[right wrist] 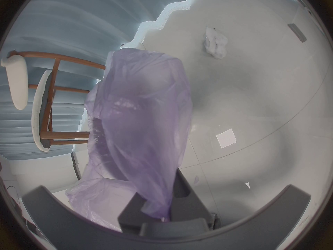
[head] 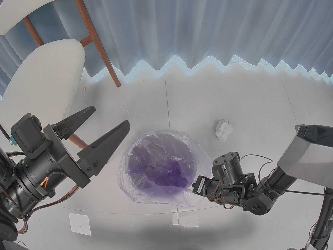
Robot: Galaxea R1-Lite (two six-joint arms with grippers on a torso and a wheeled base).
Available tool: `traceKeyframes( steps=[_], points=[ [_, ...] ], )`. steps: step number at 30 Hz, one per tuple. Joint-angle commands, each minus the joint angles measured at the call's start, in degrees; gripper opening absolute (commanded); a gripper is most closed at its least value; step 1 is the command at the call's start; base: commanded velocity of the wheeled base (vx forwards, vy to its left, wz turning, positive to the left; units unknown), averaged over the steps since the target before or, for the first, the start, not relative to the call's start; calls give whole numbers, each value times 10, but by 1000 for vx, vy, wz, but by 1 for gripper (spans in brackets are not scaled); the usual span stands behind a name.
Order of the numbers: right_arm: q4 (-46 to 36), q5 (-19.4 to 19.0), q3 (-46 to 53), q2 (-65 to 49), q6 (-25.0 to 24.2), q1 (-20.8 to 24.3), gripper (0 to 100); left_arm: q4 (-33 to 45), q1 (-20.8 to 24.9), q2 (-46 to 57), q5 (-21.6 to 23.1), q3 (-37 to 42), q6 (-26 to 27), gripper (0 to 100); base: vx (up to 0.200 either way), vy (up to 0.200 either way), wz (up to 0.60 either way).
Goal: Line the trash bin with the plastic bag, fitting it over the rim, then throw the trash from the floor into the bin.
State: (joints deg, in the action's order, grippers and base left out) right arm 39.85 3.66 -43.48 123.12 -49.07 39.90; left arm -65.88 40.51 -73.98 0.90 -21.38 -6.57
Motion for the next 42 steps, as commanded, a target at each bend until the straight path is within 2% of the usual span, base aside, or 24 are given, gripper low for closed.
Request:
traceKeyframes(
  steps=[1,5,6,10,13,16,17,19,25,26,29,32,36,38,39,42],
  points=[
    [65,3,39,41,5,-3,0,0,3,-3,1,4,3,100,0,0,0],
    [131,8,60,56,6,-3,0,0,3,-5,1,5,3,100,0,0,0],
    [138,8,66,56,6,-3,100,0,3,-7,1,5,3,100,0,0,0],
    [143,7,79,48,7,2,100,0,3,-9,0,5,3,100,0,0,0],
    [142,2,107,3,-21,13,100,0,3,-9,1,-2,2,100,0,0,0],
    [144,-17,132,-35,-50,32,100,0,3,-9,1,-8,-2,100,0,0,0],
    [142,-43,162,-95,-78,46,100,-1,1,-11,0,-23,-9,100,0,0,0],
    [144,-63,186,-141,-95,55,100,-1,3,-13,0,-33,-34,100,0,0,0],
    [146,-80,227,-250,-105,59,100,-1,7,-18,0,-76,-166,100,0,0,0],
    [146,-82,234,-265,-102,58,100,-1,3,-26,0,-94,-241,100,0,0,0],
    [149,-83,238,-296,-101,50,100,0,9,-28,1,-114,-339,100,0,0,0],
    [147,-84,238,-331,-102,48,100,0,26,-29,13,-103,-390,100,0,0,0],
    [144,-90,238,-364,-104,48,100,0,63,-26,25,-45,-387,100,0,0,0],
    [144,-104,241,-377,-105,57,100,0,87,-29,28,-16,-349,100,0,0,0],
    [146,-104,243,-395,-106,79,100,-8,89,-36,26,-16,-315,100,0,0,0],
    [144,-106,233,-465,-122,170,100,-20,86,-63,10,-39,-274,100,0,0,0]
  ],
)
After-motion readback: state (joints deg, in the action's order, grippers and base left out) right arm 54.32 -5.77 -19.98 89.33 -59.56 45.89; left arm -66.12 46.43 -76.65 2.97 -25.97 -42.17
